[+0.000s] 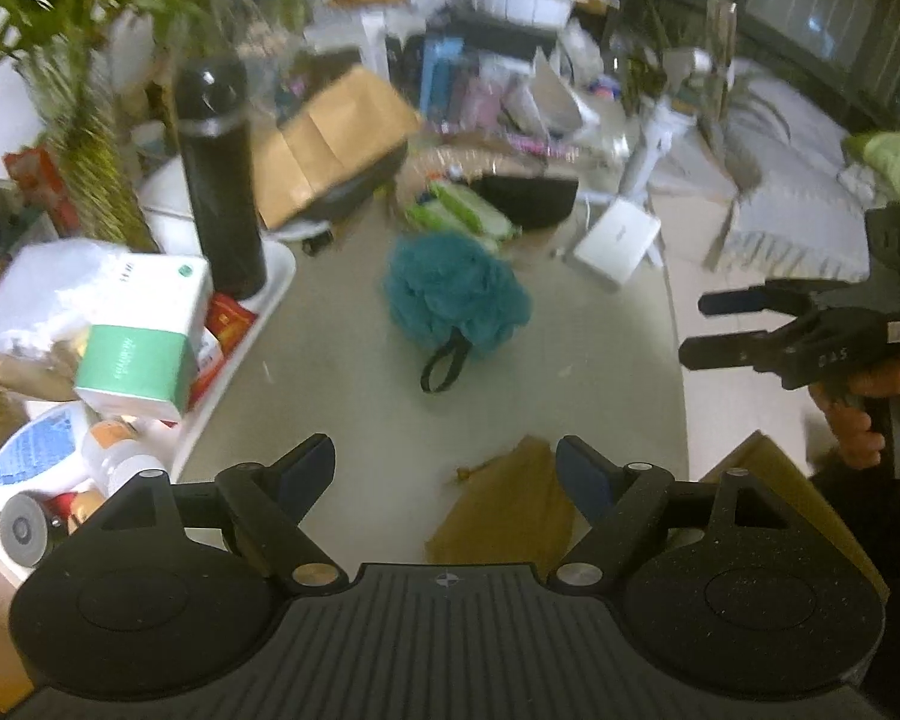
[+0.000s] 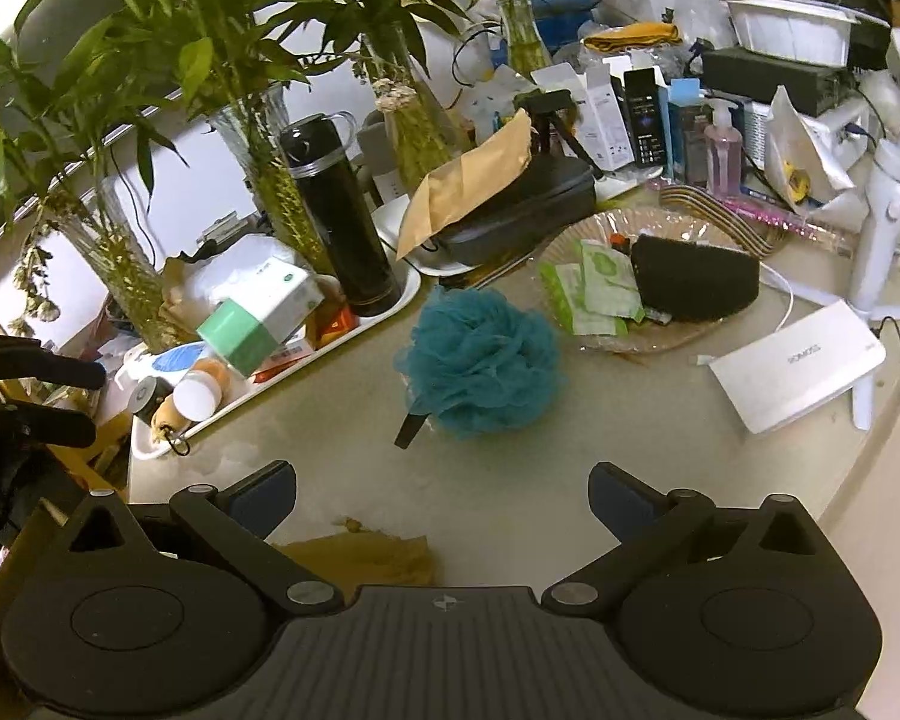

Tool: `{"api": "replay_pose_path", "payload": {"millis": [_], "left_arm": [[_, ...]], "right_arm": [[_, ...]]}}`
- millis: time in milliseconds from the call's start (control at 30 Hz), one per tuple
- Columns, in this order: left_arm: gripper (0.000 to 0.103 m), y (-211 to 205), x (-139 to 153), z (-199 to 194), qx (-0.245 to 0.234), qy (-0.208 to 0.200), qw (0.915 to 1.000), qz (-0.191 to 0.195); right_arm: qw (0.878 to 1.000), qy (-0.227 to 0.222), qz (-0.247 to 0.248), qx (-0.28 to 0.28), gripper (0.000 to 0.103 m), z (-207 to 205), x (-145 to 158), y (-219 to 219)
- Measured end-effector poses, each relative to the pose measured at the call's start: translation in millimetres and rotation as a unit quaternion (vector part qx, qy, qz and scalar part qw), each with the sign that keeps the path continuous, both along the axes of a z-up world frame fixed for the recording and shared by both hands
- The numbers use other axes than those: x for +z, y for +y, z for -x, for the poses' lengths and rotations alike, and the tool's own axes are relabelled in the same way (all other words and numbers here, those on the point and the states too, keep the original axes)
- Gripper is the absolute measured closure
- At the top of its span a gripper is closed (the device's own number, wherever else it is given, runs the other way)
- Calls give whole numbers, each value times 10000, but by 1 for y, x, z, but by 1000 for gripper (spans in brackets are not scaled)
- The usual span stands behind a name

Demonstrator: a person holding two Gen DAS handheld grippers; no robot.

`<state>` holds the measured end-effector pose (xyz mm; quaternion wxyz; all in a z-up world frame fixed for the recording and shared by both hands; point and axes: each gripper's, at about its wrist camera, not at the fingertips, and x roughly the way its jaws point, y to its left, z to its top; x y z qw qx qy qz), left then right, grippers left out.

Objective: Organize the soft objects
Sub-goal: 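Grasp the tan burlap pouch with the left tool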

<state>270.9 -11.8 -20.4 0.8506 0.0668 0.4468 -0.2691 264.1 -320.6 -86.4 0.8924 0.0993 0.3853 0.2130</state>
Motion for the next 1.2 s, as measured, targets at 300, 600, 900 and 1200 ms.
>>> {"api": "replay_pose_path", "payload": {"millis": [300, 600, 900, 1200], "left_arm": [[30, -42, -43, -60, -741, 892, 9916, -579], [50, -88, -114, -88, -1429, 1667, 9660, -1368], [70, -108, -153, -82, -1866, 2240, 9400, -1772], [99, -108, -160, -78, -1764, 1988, 9390, -2182]], "right_arm": [[9997, -175, -127, -143, 0, -13, -26, -4], [9980, -58, -477, -421, 0, -18, -49, -17], [9970, -3, -624, -449, 0, -17, -51, -22], [9960, 82, -761, -462, 0, -18, -53, -22]]}}
